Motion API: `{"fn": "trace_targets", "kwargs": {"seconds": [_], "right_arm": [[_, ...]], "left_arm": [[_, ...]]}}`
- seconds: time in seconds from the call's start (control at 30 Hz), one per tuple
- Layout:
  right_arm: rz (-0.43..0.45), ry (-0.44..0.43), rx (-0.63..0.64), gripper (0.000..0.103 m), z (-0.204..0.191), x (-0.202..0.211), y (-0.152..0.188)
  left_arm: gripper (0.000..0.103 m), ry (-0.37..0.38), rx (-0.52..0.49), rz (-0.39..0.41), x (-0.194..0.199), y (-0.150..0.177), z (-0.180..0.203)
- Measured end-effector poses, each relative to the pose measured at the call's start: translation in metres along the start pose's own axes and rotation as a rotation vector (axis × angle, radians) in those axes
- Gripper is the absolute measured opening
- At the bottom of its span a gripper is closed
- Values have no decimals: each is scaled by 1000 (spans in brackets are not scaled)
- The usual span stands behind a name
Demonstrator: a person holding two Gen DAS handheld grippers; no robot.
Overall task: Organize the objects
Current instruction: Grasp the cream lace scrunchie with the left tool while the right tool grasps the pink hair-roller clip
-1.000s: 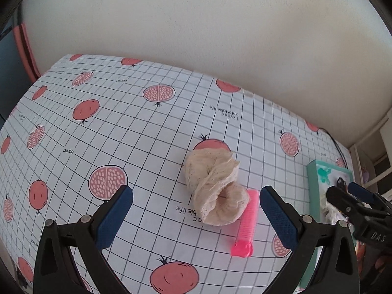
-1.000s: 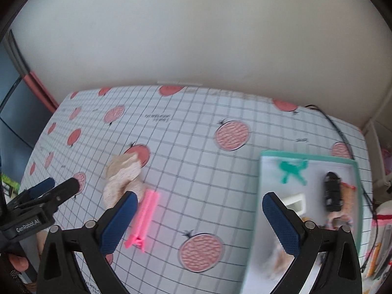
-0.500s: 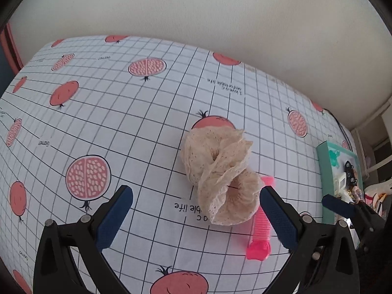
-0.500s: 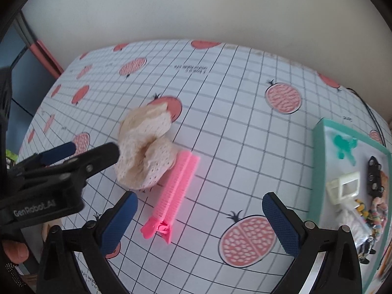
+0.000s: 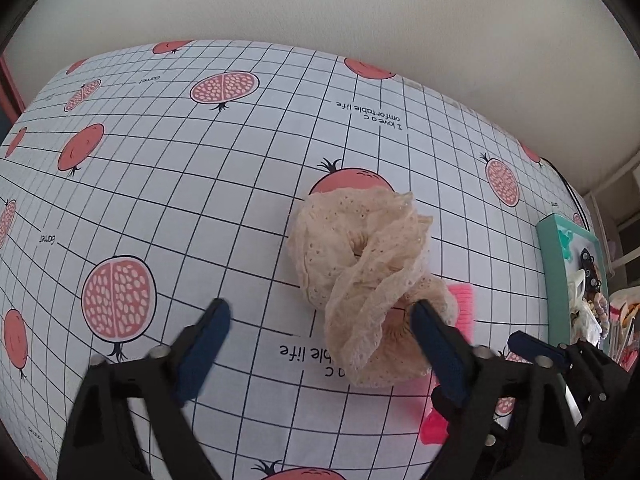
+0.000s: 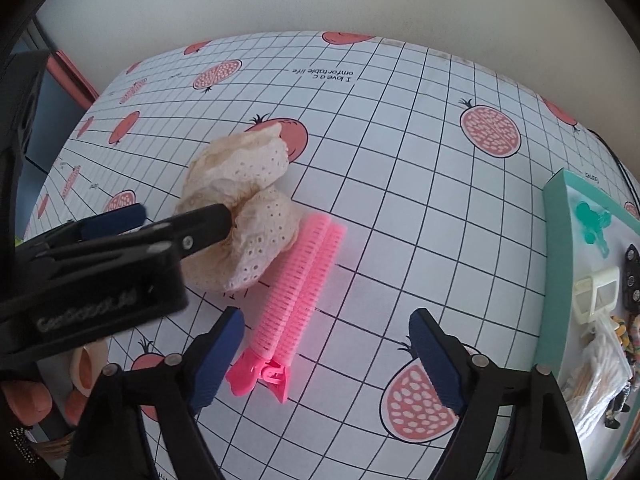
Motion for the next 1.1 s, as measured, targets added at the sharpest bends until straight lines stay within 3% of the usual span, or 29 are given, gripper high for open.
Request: {"fn": "trace_targets", "kwargs": {"seconds": [0.13, 0.3, 0.63, 1.1], "right_arm": [[-4, -6, -1, 75, 1, -2, 1], [-9, -13, 3, 55, -2, -4, 1], [-17, -22, -18, 31, 2, -5, 4], [0, -63, -44, 29, 13, 8, 11]], "left_arm": [[79, 2, -1, -6, -3, 0, 1], [65, 7, -8, -13, -6, 0, 4], [41, 12, -36, -22, -8, 2, 14], [16, 10, -31, -16, -5, -1, 18]]}}
Point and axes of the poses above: each gripper's, at about its wrist camera, not at the fingertips, and x roughly against the way its jaws point, z to its right, y to its underside, the point moved 4 cm from there along -x, roughly the way its jaws point, and after that the axes turned 11 degrees about -y, right-handed, at the moved point
